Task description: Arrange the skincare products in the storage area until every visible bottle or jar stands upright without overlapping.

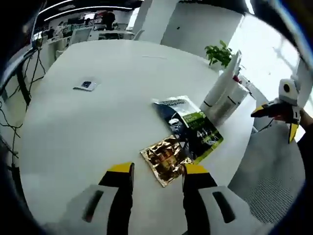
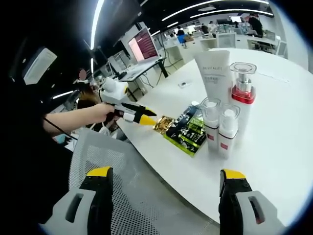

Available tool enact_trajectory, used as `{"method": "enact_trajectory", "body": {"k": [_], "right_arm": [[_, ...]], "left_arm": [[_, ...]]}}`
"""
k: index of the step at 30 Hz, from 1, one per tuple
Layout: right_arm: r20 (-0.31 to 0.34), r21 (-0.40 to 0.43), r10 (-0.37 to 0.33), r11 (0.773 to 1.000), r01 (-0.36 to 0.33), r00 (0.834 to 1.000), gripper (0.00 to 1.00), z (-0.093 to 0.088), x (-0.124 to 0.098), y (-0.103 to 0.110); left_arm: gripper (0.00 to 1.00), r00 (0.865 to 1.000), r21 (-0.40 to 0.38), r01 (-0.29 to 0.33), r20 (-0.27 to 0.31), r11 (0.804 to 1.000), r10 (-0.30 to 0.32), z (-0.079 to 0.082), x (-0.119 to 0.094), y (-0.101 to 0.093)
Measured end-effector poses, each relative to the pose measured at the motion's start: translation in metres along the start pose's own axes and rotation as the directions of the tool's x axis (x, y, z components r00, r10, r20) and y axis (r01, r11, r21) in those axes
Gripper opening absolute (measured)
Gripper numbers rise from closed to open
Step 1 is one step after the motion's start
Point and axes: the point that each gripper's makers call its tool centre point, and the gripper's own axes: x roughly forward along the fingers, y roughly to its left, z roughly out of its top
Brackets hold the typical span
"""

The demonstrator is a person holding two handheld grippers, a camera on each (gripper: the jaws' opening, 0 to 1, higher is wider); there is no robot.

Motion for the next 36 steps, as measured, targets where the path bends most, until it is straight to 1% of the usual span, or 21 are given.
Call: {"method": "enact_trajectory", "body": {"k": [1,2,3,4,5,6,7,8,10,11,12,13,16,20,23,24,25,28,30,33,36], "right_arm": [[0.002,0.0,-0.001,1.0,0.001,1.0,0.96,0.001,0.0,0.0],[0.003,0.002,-0.002,1.0,0.002,1.0,0.96,0.001,0.0,0.0],[0.004,0.003,-0.003,1.0,0.003,1.0,0.96,0.001,0.0,-0.001],[0.005,0.003,-0.003,1.0,0.003,1.0,0.96,0.001,0.0,-0.001],[0.006,0.003,-0.002,1.0,0.002,1.0,0.96,0.001,0.0,-0.001],[0.005,0.004,-0.003,1.0,0.003,1.0,0.96,0.001,-0.001,-0.001],[0.004,0.004,-0.005,1.0,0.005,1.0,0.96,0.0,-0.001,-0.001],[0.004,0.004,-0.006,1.0,0.006,1.0,0.96,0.0,-0.001,-0.002],[0.005,0.01,-0.007,1.0,0.007,1.0,0.96,-0.001,-0.002,-0.002],[0.006,0.012,-0.008,1.0,0.008,1.0,0.96,-0.001,-0.002,-0.002],[0.006,0.012,-0.008,1.0,0.008,1.0,0.96,-0.001,-0.002,-0.002],[0.006,0.016,-0.01,1.0,0.01,1.0,0.96,-0.002,-0.002,-0.003],[0.008,0.022,-0.013,1.0,0.013,1.0,0.96,-0.002,-0.003,-0.004],[0.008,0.028,-0.017,0.999,0.017,1.0,0.96,-0.003,-0.004,-0.005],[0.009,0.032,-0.018,0.999,0.018,1.0,0.96,-0.003,-0.003,-0.006],[0.008,0.034,-0.018,0.999,0.018,1.0,0.95,-0.003,-0.003,-0.007],[0.007,0.035,-0.018,0.999,0.018,1.0,0.95,-0.003,-0.003,-0.007],[0.006,0.038,-0.018,0.999,0.018,1.0,0.95,-0.002,-0.001,-0.008],[0.006,0.04,-0.017,0.999,0.017,1.0,0.95,-0.002,-0.001,-0.009],[0.005,0.043,-0.019,0.999,0.019,1.0,0.95,-0.002,0.0,-0.01],[0.007,0.048,-0.022,0.999,0.022,1.0,0.95,0.0,-0.001,-0.012]], "left_arm": [[0.34,1.0,-0.002,0.002,-0.01,1.0,-0.002,-0.001,0.001,-0.002],[0.35,1.0,0.014,0.002,-0.017,1.0,-0.001,-0.001,0.003,-0.008],[0.36,1.0,0.039,-0.005,-0.016,0.999,0.006,0.0,0.003,-0.009],[0.38,1.0,0.084,-0.011,-0.016,0.996,0.012,0.001,0.004,-0.01],[0.39,1.0,0.148,-0.023,-0.01,0.989,0.025,0.002,0.004,0.001],[0.41,1.0,0.201,-0.027,-0.008,0.979,0.029,0.003,0.005,-0.002],[0.42,0.999,0.28,-0.036,-0.003,0.959,0.039,0.003,0.008,-0.007],[0.43,0.999,0.331,-0.043,0.0,0.943,0.046,0.003,0.009,-0.009],[0.42,0.997,0.457,-0.057,-0.022,0.888,0.076,0.0,0.011,-0.015],[0.4,0.997,0.464,-0.056,-0.026,0.884,0.077,-0.001,0.011,-0.017],[0.38,0.998,0.472,-0.033,-0.031,0.881,0.054,-0.004,0.011,-0.022],[0.36,0.999,0.422,-0.05,0.004,0.905,0.053,-0.001,0.022,-0.012],[0.34,0.999,0.406,-0.043,-0.001,0.913,0.047,0.0,0.023,-0.008],[0.35,0.999,0.387,-0.033,-0.014,0.922,0.042,0.003,0.022,-0.008],[0.34,0.999,0.374,-0.005,-0.028,0.927,0.017,0.003,0.024,-0.002],[0.34,0.999,0.37,0.007,-0.033,0.929,0.006,0.003,0.025,-0.005],[0.36,0.999,0.368,0.011,-0.038,0.93,0.003,0.004,0.026,-0.003],[0.38,0.998,0.367,0.047,-0.059,0.929,-0.027,0.005,0.027,-0.008],[0.38,0.995,0.378,0.083,-0.082,0.922,-0.056,0.005,0.028,-0.007],[0.37,0.993,0.394,0.096,-0.1,0.914,-0.061,0.01,0.031,-0.001],[0.37,0.989,0.407,0.128,-0.124,0.904,-0.084,0.016,0.035,-0.003]]}}
